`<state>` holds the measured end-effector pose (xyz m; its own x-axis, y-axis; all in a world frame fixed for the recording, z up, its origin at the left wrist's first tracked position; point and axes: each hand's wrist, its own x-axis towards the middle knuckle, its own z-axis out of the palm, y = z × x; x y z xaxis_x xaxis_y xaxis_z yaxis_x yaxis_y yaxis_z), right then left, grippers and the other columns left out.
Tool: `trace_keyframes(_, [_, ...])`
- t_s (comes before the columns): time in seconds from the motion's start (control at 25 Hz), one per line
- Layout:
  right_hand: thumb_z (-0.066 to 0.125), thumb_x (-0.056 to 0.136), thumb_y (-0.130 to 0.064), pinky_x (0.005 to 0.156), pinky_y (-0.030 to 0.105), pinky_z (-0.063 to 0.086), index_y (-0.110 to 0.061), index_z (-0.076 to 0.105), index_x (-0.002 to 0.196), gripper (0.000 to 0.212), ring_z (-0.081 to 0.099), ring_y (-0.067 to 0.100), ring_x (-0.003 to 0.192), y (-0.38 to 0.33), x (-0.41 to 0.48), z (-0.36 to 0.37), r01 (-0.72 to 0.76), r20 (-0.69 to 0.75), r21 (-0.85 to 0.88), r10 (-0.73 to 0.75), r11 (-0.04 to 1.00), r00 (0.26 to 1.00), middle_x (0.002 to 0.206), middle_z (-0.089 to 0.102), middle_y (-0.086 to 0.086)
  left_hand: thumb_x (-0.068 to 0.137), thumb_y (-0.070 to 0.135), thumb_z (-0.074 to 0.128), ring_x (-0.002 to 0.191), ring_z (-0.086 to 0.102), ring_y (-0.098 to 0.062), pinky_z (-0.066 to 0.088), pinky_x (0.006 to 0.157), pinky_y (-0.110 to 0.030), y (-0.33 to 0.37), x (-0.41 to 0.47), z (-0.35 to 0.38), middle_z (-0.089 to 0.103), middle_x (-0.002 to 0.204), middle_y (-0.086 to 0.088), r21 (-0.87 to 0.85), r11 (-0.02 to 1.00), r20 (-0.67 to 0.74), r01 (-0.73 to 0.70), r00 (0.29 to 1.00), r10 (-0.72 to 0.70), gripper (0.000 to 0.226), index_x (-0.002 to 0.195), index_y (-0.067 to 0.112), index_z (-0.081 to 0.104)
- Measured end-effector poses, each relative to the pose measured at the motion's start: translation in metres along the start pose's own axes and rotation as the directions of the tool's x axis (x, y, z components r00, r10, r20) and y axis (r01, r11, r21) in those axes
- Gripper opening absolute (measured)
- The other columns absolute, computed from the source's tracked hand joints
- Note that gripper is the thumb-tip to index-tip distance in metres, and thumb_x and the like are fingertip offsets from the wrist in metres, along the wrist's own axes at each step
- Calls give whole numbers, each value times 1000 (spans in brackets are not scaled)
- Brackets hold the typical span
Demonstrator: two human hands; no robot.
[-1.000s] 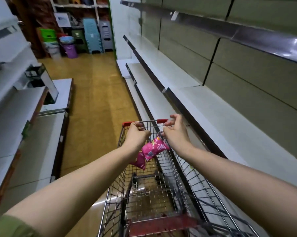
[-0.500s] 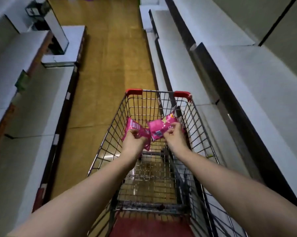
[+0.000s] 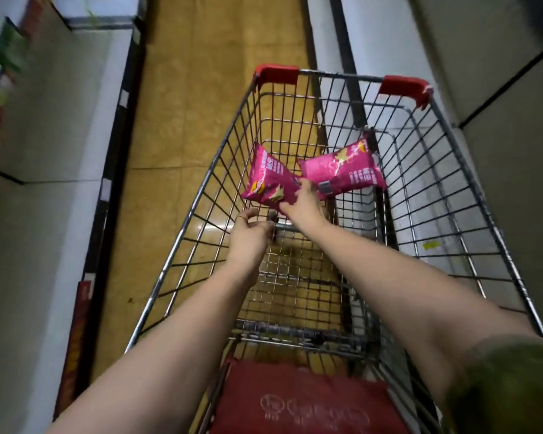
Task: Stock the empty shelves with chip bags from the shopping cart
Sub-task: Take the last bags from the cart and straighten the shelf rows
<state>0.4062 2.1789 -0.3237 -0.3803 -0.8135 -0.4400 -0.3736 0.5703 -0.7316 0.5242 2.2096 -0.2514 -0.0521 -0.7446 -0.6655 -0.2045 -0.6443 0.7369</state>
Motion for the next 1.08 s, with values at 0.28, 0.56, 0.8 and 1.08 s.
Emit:
trace_keyframes(0.28, [75,74,-34,110,63,-5,-42,-14,145,114,-25,35,139,-23,58,46,69,171,-473,14,878,985,150,-35,7,92,5,51,96,57,-21,47,91,-35,-29,21,-11,61,107,-11,-82,993,-94,88,991,-96,36,127,13,44])
trace_keyframes(0.56, [42,91,2,112,62,15,-36,30,143,65,-5,42,143,5,47,59,135,164,-516,-57,846,985,158,-8,6,89,5,54,92,60,-24,47,82,-33,-40,24,-14,63,108,-13,-76,993,-90,90,991,-97,39,127,11,44])
trace_keyframes(0.8, [63,85,-9,107,47,37,-27,51,128,48,33,31,134,32,7,7,258,228,-242,-203,935,952,146,33,7,88,5,59,119,52,-31,41,98,-42,-42,13,-11,52,132,-15,34,998,-44,60,997,-59,58,139,12,34])
trace_keyframes(1.08, [86,55,-33,78,38,52,-31,69,101,49,62,21,99,2,-34,-107,-121,604,449,-201,885,771,104,68,-1,40,47,91,129,45,-23,38,107,-47,-29,-7,-9,28,152,-5,138,981,227,-139,968,105,136,150,31,12])
